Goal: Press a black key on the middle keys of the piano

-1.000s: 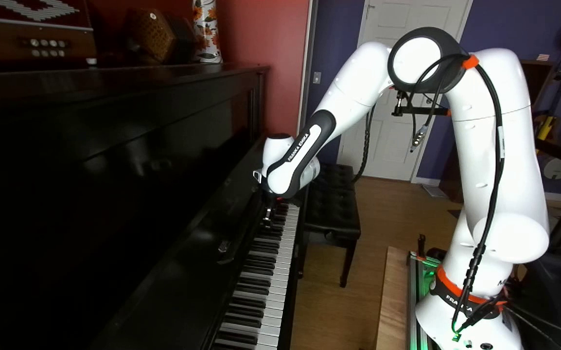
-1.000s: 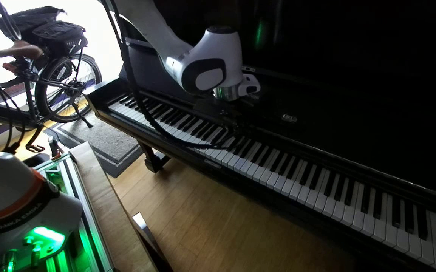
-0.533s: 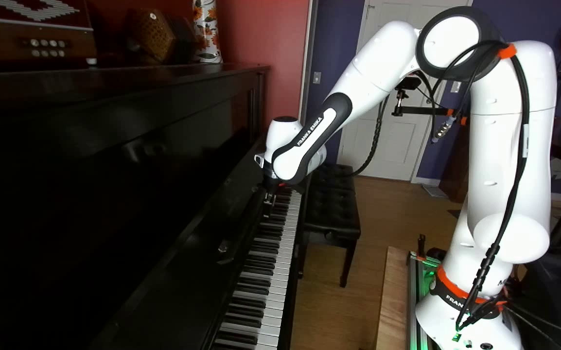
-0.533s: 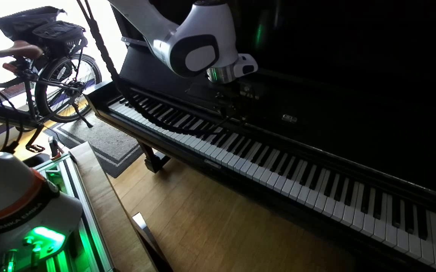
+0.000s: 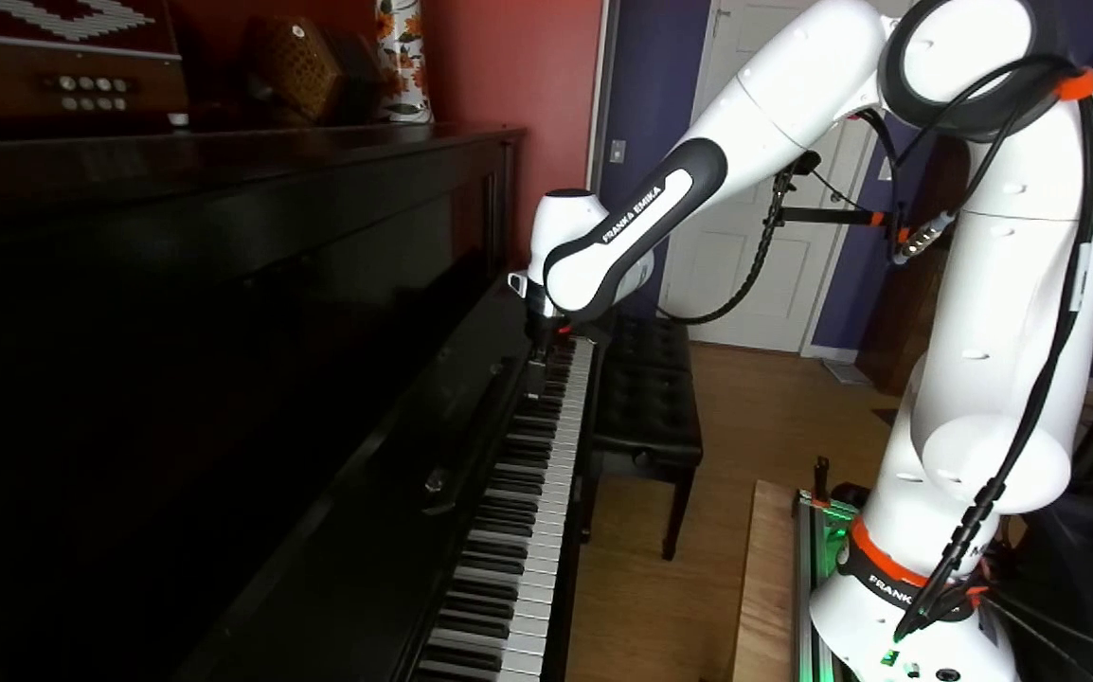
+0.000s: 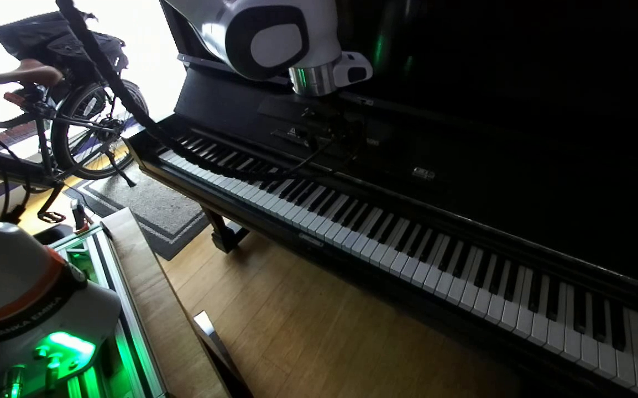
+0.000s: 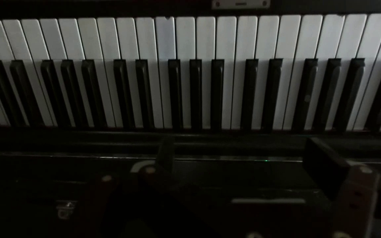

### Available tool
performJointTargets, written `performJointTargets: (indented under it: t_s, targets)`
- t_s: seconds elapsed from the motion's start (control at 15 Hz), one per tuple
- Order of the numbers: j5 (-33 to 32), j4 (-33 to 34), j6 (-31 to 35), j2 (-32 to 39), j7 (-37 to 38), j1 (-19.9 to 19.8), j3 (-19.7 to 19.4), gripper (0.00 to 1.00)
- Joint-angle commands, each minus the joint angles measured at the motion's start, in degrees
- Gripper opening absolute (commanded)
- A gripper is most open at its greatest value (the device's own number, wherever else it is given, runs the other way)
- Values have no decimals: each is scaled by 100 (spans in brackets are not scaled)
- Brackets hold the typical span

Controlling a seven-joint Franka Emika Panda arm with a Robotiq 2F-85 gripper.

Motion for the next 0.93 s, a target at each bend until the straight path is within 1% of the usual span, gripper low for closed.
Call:
performJointTargets:
  t_s: [0.0, 0.47, 0.53, 0.87]
  targets:
    - [-93, -256, -466, -526, 11, 41, -164, 100]
    - [46, -338, -1163, -999, -10, 36, -401, 100]
    - [1, -148, -1030, -767, 4, 75, -388, 100]
    - [-1, -225, -1072, -881, 6, 75, -430, 100]
